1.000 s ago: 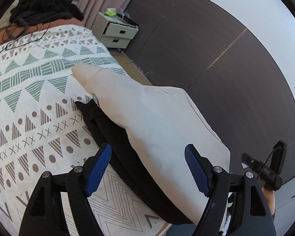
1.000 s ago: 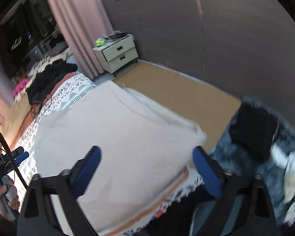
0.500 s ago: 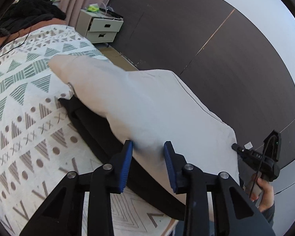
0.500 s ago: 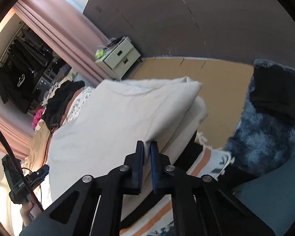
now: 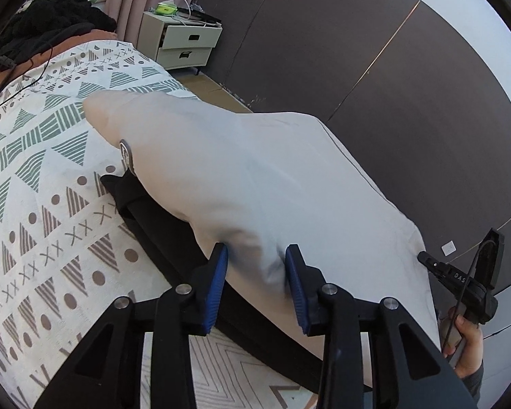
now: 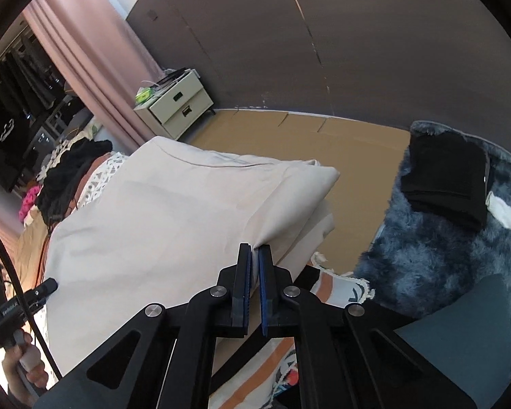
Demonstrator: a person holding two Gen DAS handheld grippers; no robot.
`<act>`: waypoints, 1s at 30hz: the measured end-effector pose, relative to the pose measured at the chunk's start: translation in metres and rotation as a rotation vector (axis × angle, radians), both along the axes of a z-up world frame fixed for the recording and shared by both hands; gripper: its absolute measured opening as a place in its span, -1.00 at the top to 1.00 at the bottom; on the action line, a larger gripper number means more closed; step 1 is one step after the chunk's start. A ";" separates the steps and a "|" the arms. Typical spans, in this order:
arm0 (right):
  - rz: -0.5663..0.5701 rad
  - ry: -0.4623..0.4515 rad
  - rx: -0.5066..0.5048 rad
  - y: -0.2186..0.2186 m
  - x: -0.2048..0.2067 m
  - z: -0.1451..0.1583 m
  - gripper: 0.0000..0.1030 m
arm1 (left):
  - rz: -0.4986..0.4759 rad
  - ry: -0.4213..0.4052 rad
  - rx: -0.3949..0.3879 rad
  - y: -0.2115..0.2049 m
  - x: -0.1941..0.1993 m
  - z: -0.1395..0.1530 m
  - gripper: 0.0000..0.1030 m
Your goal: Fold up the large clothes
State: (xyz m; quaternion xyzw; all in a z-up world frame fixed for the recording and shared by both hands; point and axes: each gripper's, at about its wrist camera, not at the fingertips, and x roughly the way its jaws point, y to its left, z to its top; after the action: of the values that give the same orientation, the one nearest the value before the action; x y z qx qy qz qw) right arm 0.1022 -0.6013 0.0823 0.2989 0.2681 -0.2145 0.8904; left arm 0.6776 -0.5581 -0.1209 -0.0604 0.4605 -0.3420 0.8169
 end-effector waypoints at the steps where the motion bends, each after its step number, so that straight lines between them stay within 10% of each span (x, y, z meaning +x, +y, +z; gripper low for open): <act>1: 0.002 0.000 0.008 0.006 0.005 0.002 0.96 | -0.008 0.000 0.003 0.001 -0.002 0.003 0.30; 7: 0.005 0.018 -0.017 0.032 0.007 0.014 0.95 | -0.012 -0.076 0.027 0.014 -0.027 0.036 0.29; 12: 0.014 0.014 -0.070 0.060 -0.011 0.028 0.91 | -0.020 -0.151 0.021 0.034 -0.056 0.075 -0.81; 13: 0.016 0.006 -0.075 0.067 -0.016 0.025 0.76 | -0.014 -0.174 0.029 0.039 -0.063 0.084 -0.81; 16: 0.025 -0.024 -0.077 0.081 -0.028 0.028 -0.98 | 0.000 -0.199 0.033 0.056 -0.077 0.102 -0.81; 30: 0.112 -0.074 -0.147 0.148 -0.094 0.050 -1.00 | 0.100 -0.343 0.039 0.155 -0.158 0.173 -0.81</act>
State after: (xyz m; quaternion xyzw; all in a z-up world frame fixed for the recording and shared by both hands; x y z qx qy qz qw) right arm 0.0083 -0.4536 0.1320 0.2251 0.2350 -0.1726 0.9297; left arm 0.5198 -0.4026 0.0526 -0.0080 0.3172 -0.2973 0.9005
